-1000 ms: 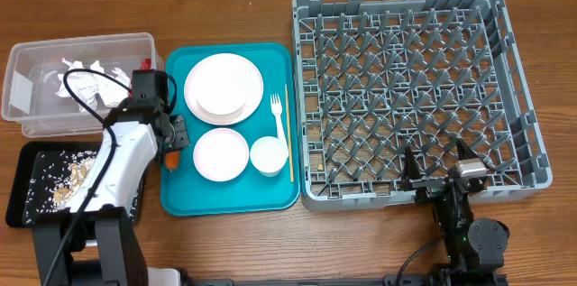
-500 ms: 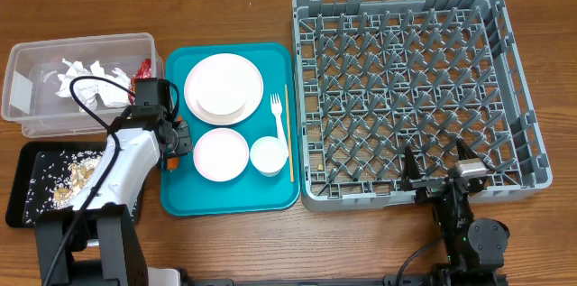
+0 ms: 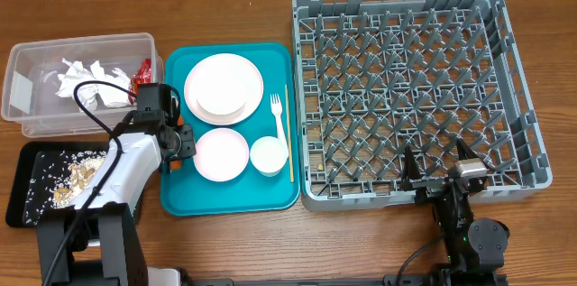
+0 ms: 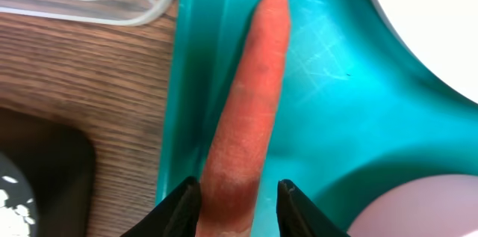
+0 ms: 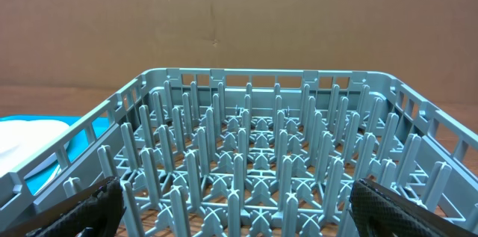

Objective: Sort waste into correct bins and load items into the dishwasher
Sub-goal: 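Lower the left gripper onto the orange carrot and grasp it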

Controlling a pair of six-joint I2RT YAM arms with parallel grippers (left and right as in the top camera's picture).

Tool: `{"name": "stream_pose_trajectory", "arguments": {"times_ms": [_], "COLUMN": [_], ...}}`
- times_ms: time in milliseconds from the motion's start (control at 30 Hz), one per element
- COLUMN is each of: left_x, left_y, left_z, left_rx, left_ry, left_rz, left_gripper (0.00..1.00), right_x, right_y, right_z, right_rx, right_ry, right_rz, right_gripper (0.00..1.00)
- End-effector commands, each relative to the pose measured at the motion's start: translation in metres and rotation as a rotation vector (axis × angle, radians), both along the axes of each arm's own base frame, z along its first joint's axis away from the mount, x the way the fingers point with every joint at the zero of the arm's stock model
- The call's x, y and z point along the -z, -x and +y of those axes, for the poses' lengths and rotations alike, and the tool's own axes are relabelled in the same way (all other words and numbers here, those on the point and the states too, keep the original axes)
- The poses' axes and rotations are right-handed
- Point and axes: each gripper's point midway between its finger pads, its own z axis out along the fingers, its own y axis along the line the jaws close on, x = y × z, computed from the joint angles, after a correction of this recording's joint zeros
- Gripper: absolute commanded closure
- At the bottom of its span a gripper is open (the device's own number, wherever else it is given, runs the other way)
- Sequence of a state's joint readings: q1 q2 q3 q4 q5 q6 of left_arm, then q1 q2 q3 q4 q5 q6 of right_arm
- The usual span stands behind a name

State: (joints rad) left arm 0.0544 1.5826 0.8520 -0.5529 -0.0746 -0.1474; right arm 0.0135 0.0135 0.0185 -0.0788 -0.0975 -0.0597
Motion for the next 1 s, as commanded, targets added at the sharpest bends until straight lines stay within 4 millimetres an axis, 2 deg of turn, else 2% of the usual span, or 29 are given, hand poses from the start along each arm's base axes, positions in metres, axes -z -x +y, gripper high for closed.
{"name": "stream_pose_trajectory", "arguments": {"times_ms": [0,500,700,800,967], "left_x": [0.008,0.010,0.025,0.034,0.032], "left_y": [0.006,0.006,0.007,0.008,0.004], "left_z": [-0.010,-0.010,-0.005,-0.005,-0.005], "left_rx": [0.050,0.048,0.016,0.014,0.014], "left_ry": [0.054,0.053,0.035,0.037,0.036], "left_rz": [0.025,0.031,0.066,0.083,0.075], "left_gripper": [0.65,0.65,0.65,0.69,0.79], "right_x": [0.002,0.002,0.002,0.002,0.002], "right_y": [0.000,0.000,0.000,0.000,0.000], "right_z": [-0.001,-0.001,-0.001,-0.001,-0.001], "right_rx": [0.007,0.007,0.007,0.007,0.007], "right_ry": [-0.003,-0.003,-0.003,-0.003,-0.003], "right_rz": [-0.003,-0.003,-0.003,-0.003,-0.002], "right_gripper": [0.00,0.00,0.00,0.00,0.00]}}
